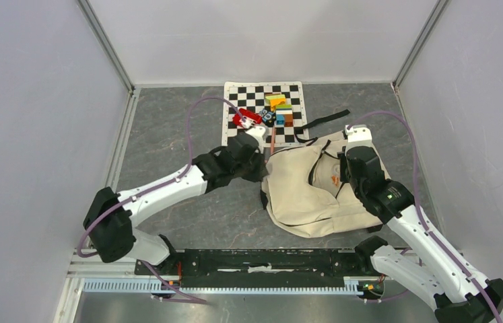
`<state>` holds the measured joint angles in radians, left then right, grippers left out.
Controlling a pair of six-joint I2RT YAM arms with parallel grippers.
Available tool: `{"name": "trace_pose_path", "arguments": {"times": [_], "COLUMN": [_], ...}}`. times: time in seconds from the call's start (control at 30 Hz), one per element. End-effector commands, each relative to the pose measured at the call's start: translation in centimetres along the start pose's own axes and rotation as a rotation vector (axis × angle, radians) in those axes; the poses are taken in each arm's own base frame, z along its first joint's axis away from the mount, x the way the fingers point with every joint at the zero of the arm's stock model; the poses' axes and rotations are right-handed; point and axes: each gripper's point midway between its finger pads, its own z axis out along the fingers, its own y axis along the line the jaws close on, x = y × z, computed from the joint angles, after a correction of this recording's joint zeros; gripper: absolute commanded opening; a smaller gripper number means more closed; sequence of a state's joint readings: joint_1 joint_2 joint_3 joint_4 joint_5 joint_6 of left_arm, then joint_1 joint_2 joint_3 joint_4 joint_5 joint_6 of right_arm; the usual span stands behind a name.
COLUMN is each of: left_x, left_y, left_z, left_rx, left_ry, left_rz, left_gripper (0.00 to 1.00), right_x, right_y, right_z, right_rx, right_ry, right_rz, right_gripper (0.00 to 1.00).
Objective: Pack the student bag
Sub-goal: Place the stationery in the student bag.
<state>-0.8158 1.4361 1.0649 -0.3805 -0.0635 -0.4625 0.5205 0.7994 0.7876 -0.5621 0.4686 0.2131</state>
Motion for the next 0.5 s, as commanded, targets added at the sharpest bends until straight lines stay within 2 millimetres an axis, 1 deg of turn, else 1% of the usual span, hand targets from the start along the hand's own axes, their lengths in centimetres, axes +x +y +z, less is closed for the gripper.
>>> {"name": "trace_pose_path", "arguments": {"times": [0.0, 0.07, 0.1, 0.17, 0.23, 0.33, 0.37, 0.47], "left_x": [-2.4, -3.0, -3.0, -3.4, -3.2, -3.4, -3.1, -2.8], "left_y": [-9.8, -13.4, -15.0, -17.5, -19.6, -22.1, -22.3, -22.8], "left_z": [-2.5, -2.7, -2.4, -1.6, -0.3, 1.3, 2.2, 4.2], "left_rx": [0.265, 0.358, 0.393, 0.433, 0.453, 0.476, 0.467, 0.453], "left_ry": [-0.100, -0.101, -0.099, -0.102, -0.077, -0.079, -0.069, -0.053], "left_rz": [-0.088, -0.101, -0.107, -0.109, -0.104, -0.094, -0.093, -0.095], "left_gripper": [0.08, 0.08, 0.08, 0.08, 0.08, 0.08, 0.08, 0.08], "right_x": [-4.2, -4.4, -4.4, -4.4, -4.6, -4.9, -5.1, -5.3], "right_y": [0.7, 0.9, 1.0, 1.0, 1.0, 0.6, 0.5, 0.1], "right_z": [-0.8, -0.8, -0.8, -0.8, -0.9, -1.2, -1.4, -1.6], "right_rx": [-0.044, -0.051, -0.054, -0.059, -0.058, -0.046, -0.042, -0.030], "right_ry": [-0.121, -0.123, -0.124, -0.127, -0.133, -0.150, -0.159, -0.171], "right_rz": [0.070, 0.074, 0.078, 0.081, 0.084, 0.088, 0.090, 0.087], "right_gripper": [0.00, 0.00, 0.00, 0.00, 0.00, 0.00, 0.00, 0.00]}}
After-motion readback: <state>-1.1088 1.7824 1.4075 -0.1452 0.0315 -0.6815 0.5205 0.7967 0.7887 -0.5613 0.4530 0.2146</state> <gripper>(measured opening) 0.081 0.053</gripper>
